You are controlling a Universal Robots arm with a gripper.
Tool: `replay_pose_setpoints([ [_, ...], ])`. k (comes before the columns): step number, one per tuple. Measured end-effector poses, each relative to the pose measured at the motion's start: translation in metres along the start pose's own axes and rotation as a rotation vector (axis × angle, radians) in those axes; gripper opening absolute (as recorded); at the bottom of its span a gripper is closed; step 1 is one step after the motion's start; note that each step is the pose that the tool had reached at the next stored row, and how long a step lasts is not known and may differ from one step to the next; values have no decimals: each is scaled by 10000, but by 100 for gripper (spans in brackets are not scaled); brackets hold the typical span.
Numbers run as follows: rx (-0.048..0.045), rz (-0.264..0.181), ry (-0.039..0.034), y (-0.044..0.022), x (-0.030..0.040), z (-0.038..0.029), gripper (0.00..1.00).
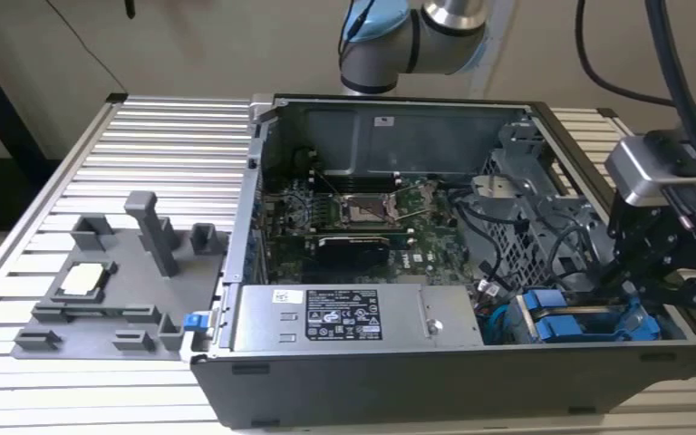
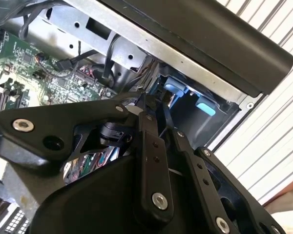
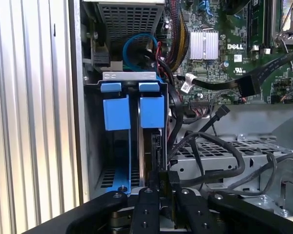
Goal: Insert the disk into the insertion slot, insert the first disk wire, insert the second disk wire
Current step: 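Insert the first disk wire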
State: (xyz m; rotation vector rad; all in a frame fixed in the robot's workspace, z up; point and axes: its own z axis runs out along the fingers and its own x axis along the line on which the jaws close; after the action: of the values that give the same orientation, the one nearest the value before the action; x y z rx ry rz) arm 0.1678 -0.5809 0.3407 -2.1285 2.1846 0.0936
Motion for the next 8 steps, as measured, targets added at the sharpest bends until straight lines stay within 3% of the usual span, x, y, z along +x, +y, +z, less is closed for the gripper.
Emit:
replay_pose_setpoints([
  [8,-50,-89,-3,0,0,-2,19],
])
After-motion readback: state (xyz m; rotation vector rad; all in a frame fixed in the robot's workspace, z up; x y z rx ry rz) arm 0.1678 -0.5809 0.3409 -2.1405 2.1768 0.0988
